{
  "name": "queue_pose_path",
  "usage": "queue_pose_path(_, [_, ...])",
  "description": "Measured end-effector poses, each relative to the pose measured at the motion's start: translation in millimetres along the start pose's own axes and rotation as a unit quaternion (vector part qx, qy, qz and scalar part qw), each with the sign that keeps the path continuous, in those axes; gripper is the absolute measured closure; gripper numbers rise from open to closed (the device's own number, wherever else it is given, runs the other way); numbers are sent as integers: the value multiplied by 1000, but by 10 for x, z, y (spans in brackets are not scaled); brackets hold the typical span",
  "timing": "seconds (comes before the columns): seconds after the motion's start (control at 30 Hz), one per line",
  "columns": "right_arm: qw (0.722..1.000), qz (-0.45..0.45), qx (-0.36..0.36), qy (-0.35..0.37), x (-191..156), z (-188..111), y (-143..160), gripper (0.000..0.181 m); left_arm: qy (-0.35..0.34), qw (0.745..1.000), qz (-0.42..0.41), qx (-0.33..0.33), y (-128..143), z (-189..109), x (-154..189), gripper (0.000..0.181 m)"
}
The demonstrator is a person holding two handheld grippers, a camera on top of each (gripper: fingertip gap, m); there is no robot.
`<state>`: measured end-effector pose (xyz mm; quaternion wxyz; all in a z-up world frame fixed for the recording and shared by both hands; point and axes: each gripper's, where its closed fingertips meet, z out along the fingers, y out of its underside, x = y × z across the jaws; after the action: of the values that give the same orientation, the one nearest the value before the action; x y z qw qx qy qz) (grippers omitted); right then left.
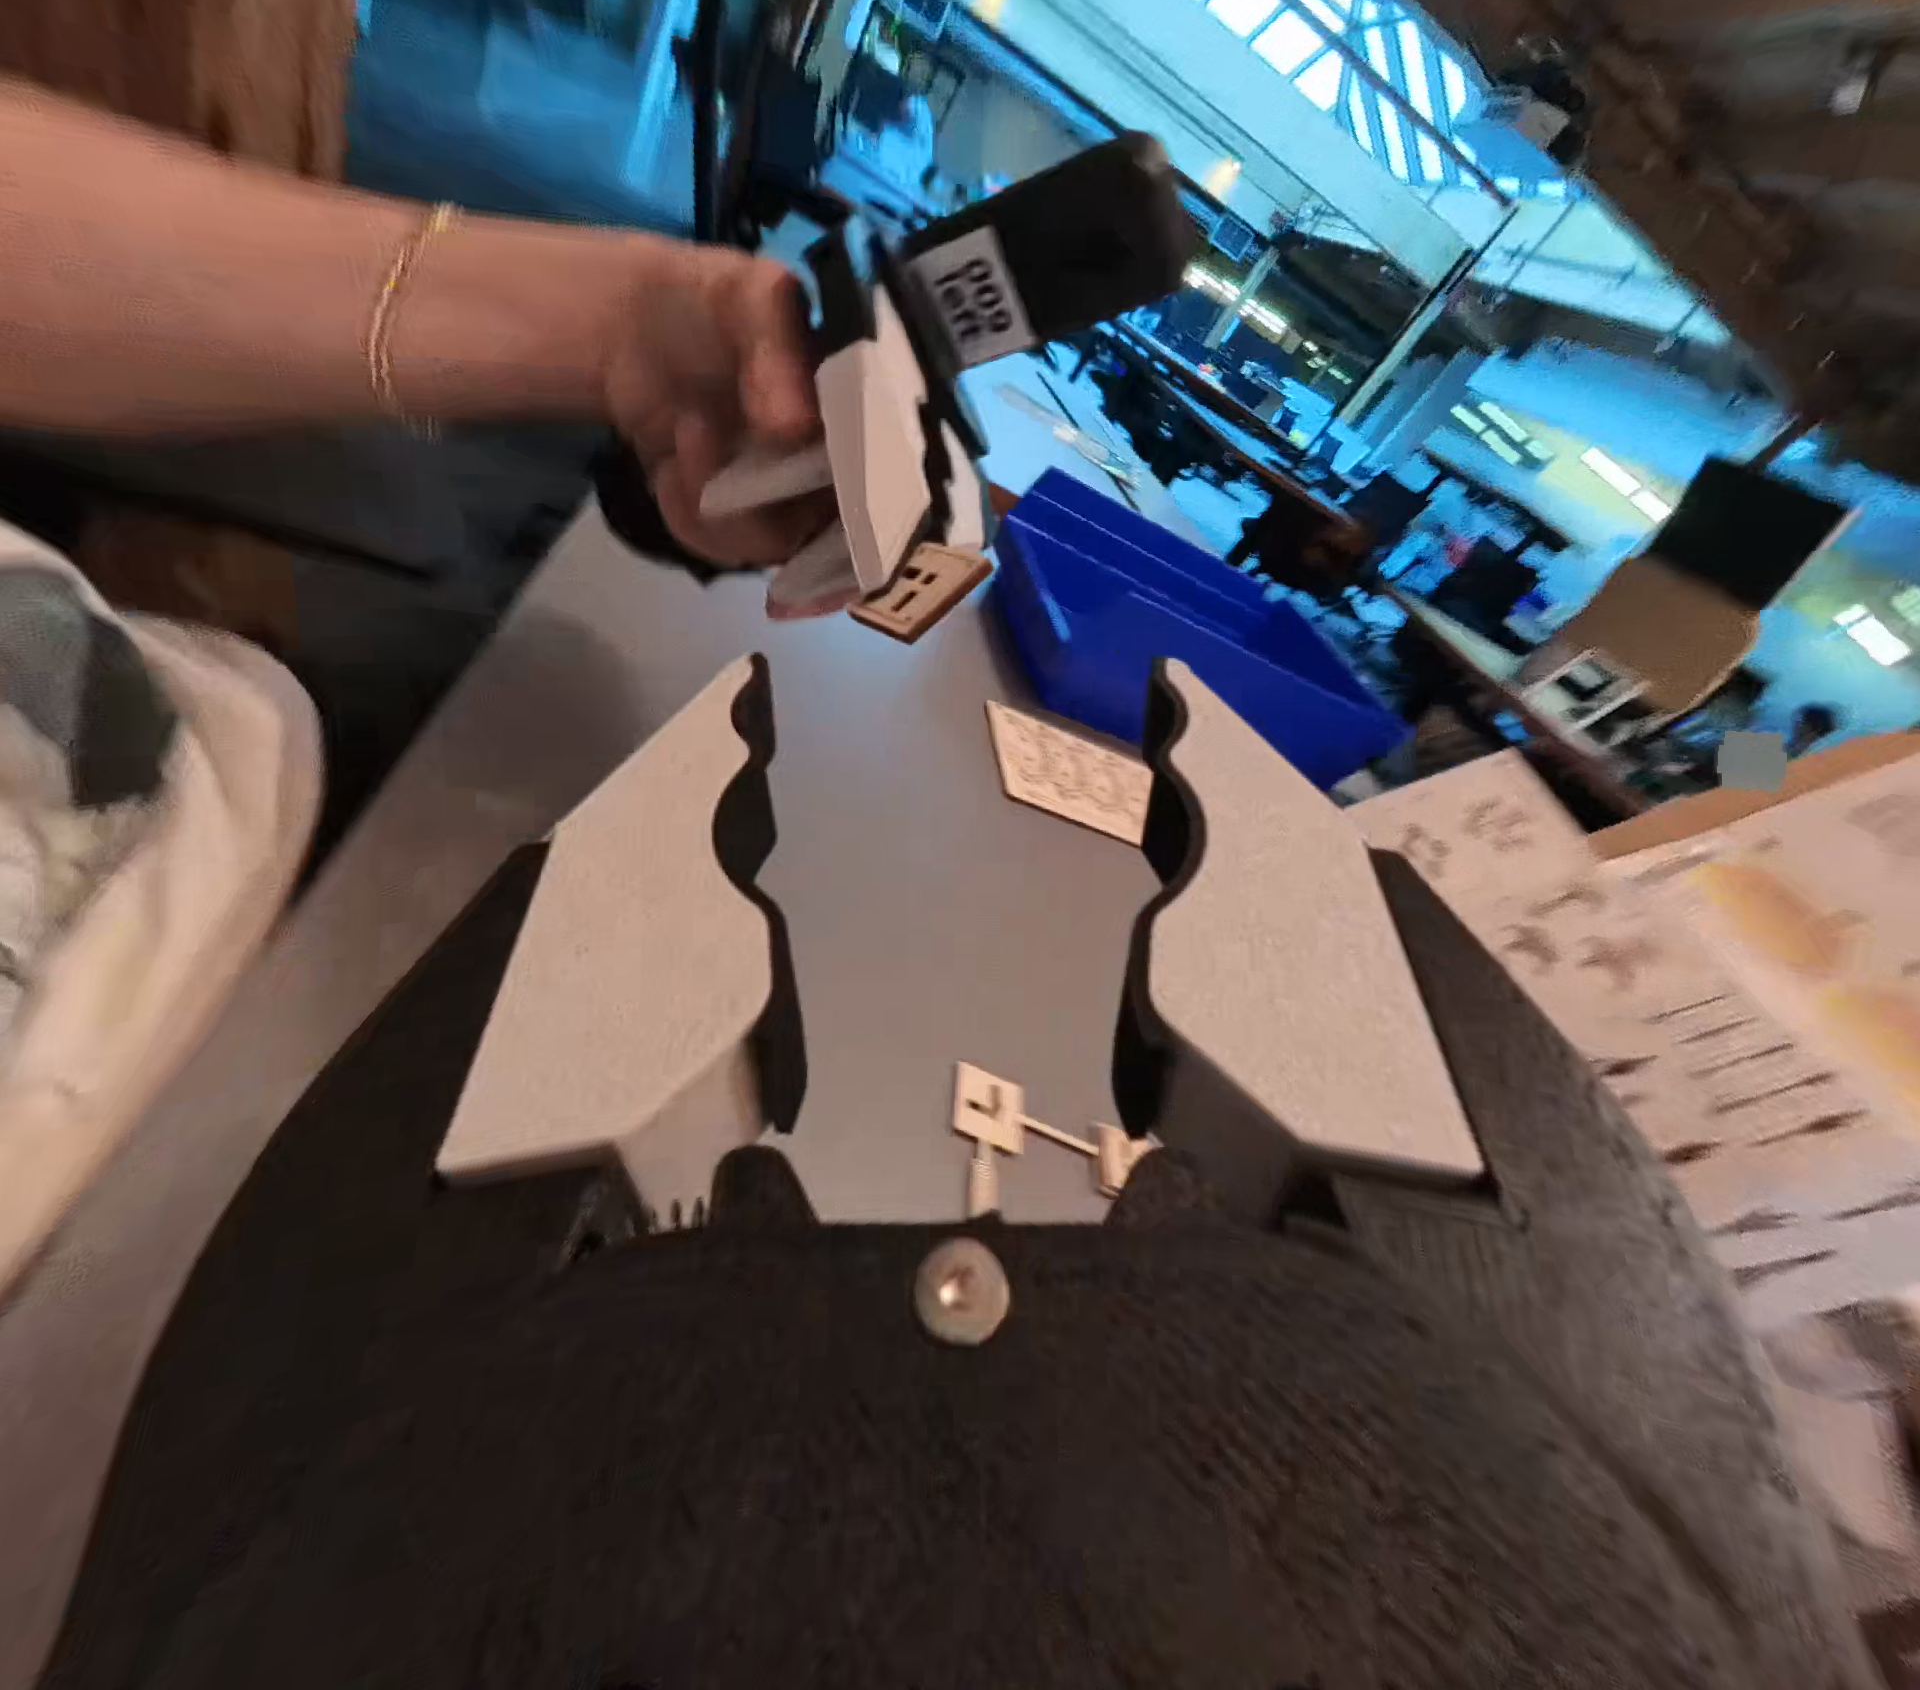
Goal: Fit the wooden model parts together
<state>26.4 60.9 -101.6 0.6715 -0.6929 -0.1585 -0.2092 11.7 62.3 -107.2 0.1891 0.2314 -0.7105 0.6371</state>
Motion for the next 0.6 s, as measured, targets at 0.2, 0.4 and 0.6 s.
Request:
queue_pose_path(0.2, [994,-102,-27,-31,-176,55,-36,124,37,996,-33,-76,61,10,16,181])
queue_pose_path(0.4, [990,-118,-55,-48,-217,121,63,149,46,990,-37,-128,139,90,-14,181])
queue_pose_path(0.6, [993,-103,-59,-25,-104,100,140,156,37,990,-51,-126,76,114,-130,181])
